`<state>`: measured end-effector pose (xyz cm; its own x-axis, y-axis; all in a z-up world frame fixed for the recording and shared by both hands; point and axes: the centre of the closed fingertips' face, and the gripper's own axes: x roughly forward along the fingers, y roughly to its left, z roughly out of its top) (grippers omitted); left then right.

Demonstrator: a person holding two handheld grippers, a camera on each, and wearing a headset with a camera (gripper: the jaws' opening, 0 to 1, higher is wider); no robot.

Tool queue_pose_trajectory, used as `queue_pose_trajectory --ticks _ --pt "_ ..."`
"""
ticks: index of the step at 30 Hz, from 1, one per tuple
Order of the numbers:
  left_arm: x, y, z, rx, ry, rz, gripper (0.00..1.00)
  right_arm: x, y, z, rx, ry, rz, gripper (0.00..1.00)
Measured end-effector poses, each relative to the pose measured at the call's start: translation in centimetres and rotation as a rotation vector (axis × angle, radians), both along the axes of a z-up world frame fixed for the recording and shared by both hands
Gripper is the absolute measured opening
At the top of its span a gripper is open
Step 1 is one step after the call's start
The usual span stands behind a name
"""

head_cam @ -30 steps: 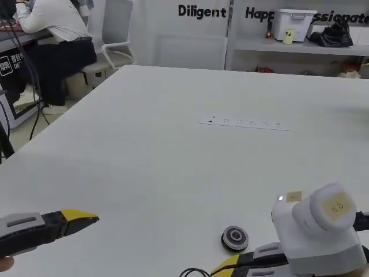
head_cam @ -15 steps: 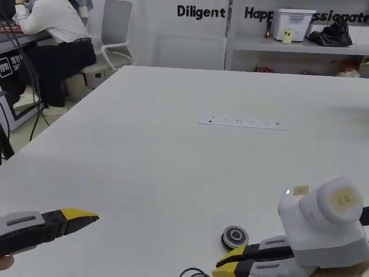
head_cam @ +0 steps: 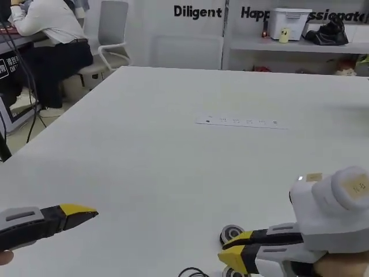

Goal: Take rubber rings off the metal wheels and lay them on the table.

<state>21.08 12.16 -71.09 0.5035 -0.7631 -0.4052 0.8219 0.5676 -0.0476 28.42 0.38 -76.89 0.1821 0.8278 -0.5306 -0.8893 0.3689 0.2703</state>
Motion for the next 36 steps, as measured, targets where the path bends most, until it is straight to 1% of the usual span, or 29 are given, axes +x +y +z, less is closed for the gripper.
queue_pose_trajectory --ticks 7,16,23,26,28,29,30,31,33,36 --pt "0.8 -0.3 0.9 0.007 -0.020 -0.015 0.93 1.3 -1.0 0.6 0.026 -0.007 -0.056 0.08" --pt "2.0 -0.8 2.0 0.020 -0.051 -0.037 0.91 2.4 -2.4 0.4 0.032 -0.011 -0.103 0.09" --pt "2.8 -2.0 2.9 0.021 -0.073 -0.077 0.89 2.9 -3.3 0.1 0.027 -0.013 -0.126 0.10" --pt "3.2 -2.7 3.9 0.001 -0.089 -0.101 0.88 3.2 -3.9 -0.2 0.028 -0.010 -0.141 0.10" --pt "3.5 -3.1 4.5 0.000 -0.098 -0.109 0.88 3.4 -4.3 -0.3 0.031 -0.005 -0.152 0.10" --pt "3.7 -3.3 4.8 0.000 -0.105 -0.114 0.88 3.5 -4.4 -0.2 0.032 -0.007 -0.155 0.10" --pt "3.8 -3.7 5.4 -0.002 -0.125 -0.126 0.87 3.5 -4.4 -0.2 0.033 -0.007 -0.159 0.10" --pt "3.9 -4.0 5.9 -0.009 -0.136 -0.135 0.87 3.6 -4.5 -0.2 0.034 -0.007 -0.161 0.11" --pt "4.1 -4.7 6.8 -0.027 -0.148 -0.150 0.85 3.7 -4.7 -0.1 0.037 -0.011 -0.165 0.11" --pt "4.6 -5.5 7.9 -0.045 -0.164 -0.170 0.82 3.9 -5.0 0.1 0.047 -0.004 -0.169 0.11"
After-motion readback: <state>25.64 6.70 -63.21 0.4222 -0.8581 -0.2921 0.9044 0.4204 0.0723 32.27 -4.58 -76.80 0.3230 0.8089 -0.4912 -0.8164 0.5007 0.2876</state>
